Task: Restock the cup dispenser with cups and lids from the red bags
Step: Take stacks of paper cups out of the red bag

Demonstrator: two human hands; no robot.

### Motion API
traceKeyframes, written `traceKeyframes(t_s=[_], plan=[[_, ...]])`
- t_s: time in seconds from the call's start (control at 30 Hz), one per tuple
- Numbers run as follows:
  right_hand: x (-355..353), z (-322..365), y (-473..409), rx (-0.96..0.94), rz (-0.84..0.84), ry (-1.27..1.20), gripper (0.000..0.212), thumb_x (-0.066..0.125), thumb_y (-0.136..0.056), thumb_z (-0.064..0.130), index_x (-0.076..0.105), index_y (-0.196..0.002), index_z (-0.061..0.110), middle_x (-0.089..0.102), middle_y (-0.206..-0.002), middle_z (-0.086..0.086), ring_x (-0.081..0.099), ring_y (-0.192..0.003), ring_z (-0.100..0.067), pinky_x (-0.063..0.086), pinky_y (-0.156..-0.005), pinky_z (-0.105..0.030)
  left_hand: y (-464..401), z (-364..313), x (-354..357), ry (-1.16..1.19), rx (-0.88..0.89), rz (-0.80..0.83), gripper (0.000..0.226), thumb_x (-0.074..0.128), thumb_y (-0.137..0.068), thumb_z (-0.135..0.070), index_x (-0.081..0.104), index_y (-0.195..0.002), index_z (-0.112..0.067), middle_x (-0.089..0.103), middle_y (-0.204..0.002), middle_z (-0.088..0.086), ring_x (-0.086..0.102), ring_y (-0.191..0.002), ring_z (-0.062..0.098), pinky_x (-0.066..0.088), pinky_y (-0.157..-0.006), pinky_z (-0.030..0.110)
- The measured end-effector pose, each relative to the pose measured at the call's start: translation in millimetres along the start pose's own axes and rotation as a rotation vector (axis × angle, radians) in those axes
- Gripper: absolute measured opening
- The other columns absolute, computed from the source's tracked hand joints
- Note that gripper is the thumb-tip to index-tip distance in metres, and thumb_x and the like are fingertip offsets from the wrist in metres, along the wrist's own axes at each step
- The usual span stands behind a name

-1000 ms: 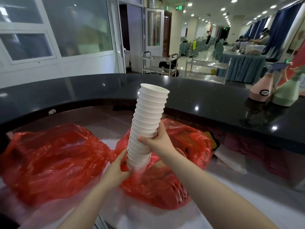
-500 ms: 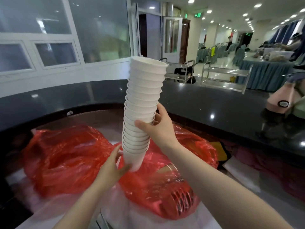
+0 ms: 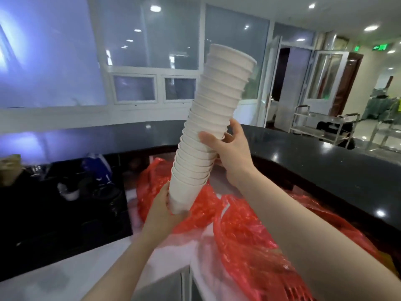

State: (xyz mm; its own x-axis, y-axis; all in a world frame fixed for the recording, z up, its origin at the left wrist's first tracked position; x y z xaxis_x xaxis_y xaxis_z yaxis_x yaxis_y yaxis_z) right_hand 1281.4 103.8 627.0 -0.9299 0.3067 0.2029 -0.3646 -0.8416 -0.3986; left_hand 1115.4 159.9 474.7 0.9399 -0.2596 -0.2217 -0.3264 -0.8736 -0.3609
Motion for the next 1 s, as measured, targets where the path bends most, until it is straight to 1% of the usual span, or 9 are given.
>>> traceKeyframes(t_s=[0.07, 0.13, 0.23, 0.4, 0.57, 0.73, 0.8, 0.87, 1.0], plan=[[33.9, 0.1, 2.5, 0.016, 0.044, -0.005, 0.069, 0.084, -0.071, 0.017, 0.049, -0.129, 0.028, 0.067, -0.119, 0.0, 0.068, -0.102, -0.018, 0.057, -0.083, -0.04, 14.0, -7.3, -34.6, -0.011, 0.0, -0.053, 0.082, 0.082, -0.055, -0.02, 0.04, -0.122, -0.042, 0.057, -0.12, -0.018, 0.058, -0.104, -0.008, 0.046, -0.081, 0.011], [72.4, 1.3, 7.9, 0.035, 0.094, -0.04, 0.066, 0.084, -0.071, 0.021, 0.049, -0.125, 0.034, 0.067, -0.116, 0.005, 0.068, -0.099, -0.014, 0.057, -0.081, -0.038, 33.9, -13.8, -76.8, -0.025, 0.007, -0.133, 0.078, 0.082, -0.053, -0.028, 0.043, -0.118, -0.047, 0.06, -0.115, -0.019, 0.06, -0.101, -0.002, 0.049, -0.08, 0.017], [138.3, 5.3, 24.8, 0.078, 0.189, -0.112, 0.064, 0.082, -0.072, 0.024, 0.049, -0.126, 0.033, 0.069, -0.11, 0.007, 0.069, -0.094, -0.013, 0.057, -0.075, -0.035, 75.1, -29.4, -146.6, -0.097, 0.018, -0.298, 0.073, 0.076, -0.051, -0.044, 0.044, -0.116, -0.045, 0.059, -0.115, -0.017, 0.058, -0.1, -0.004, 0.048, -0.076, 0.014], [242.7, 11.1, 67.6, 0.19, 0.327, -0.256, 0.056, 0.075, -0.081, 0.026, 0.047, -0.129, 0.029, 0.067, -0.116, 0.001, 0.068, -0.081, -0.017, 0.054, -0.059, -0.031, 155.4, -62.8, -257.5, -0.267, -0.001, -0.559, 0.064, 0.083, -0.061, -0.027, 0.045, -0.112, -0.041, 0.056, -0.11, -0.02, 0.057, -0.101, 0.006, 0.05, -0.078, 0.027], [334.4, 10.0, 124.8, 0.373, 0.409, -0.37, 0.051, 0.074, -0.081, 0.033, 0.051, -0.126, 0.029, 0.068, -0.109, 0.0, 0.065, -0.085, -0.026, 0.055, -0.082, -0.054, 248.2, -98.1, -356.2, -0.391, -0.033, -0.707, 0.064, 0.085, -0.066, -0.019, 0.049, -0.118, -0.028, 0.057, -0.111, -0.015, 0.057, -0.103, 0.011, 0.052, -0.082, 0.036], [405.4, 3.5, 172.9, 0.511, 0.472, -0.503, 0.038, 0.074, -0.081, 0.036, 0.057, -0.114, 0.029, 0.066, -0.109, -0.002, 0.068, -0.089, -0.027, 0.056, -0.079, -0.054, 307.9, -128.3, -420.5, -0.441, -0.045, -0.785, 0.064, 0.084, -0.064, -0.024, 0.049, -0.118, -0.032, 0.055, -0.114, -0.013, 0.055, -0.103, 0.007, 0.049, -0.072, 0.018], [431.1, -1.0, 183.6, 0.575, 0.482, -0.543, 0.043, 0.074, -0.081, 0.038, 0.056, -0.119, 0.026, 0.063, -0.115, -0.004, 0.067, -0.094, -0.029, 0.056, -0.08, -0.054, 320.8, -138.0, -441.0, -0.459, -0.046, -0.815, 0.061, 0.082, -0.069, -0.02, 0.049, -0.117, -0.035, 0.055, -0.112, -0.015, 0.056, -0.102, 0.006, 0.048, -0.069, 0.015], [456.5, -2.6, 187.9, 0.634, 0.488, -0.577, 0.053, 0.074, -0.081, 0.04, 0.054, -0.127, 0.022, 0.062, -0.117, -0.005, 0.066, -0.098, -0.03, 0.056, -0.081, -0.053, 328.1, -148.9, -460.3, -0.454, -0.041, -0.855, 0.061, 0.079, -0.072, -0.016, 0.048, -0.121, -0.035, 0.055, -0.115, -0.012, 0.058, -0.102, 0.011, 0.05, -0.075, 0.023], [500.3, -4.2, 186.9, 0.767, 0.499, -0.737, 0.061, 0.076, -0.079, 0.041, 0.05, -0.128, 0.014, 0.057, -0.12, -0.009, 0.064, -0.095, -0.033, 0.058, -0.07, -0.05, 330.8, -185.7, -484.4, -0.458, 0.062, -1.008, 0.071, 0.077, -0.077, -0.014, 0.038, -0.136, -0.026, 0.047, -0.131, -0.006, 0.056, -0.11, 0.007, 0.051, -0.086, 0.028]])
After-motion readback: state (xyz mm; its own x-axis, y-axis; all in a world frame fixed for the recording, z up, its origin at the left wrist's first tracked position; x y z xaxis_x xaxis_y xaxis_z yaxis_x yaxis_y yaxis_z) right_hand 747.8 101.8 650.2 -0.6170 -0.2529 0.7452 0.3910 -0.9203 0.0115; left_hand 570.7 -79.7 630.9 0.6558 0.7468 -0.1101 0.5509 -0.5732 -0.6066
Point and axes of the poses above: each hand's wrist, its own y-axis away from the middle knuckle, its own x-axis out of the palm, z = x × y, the point moved 6 cm from there along -y, towards the middle knuckle
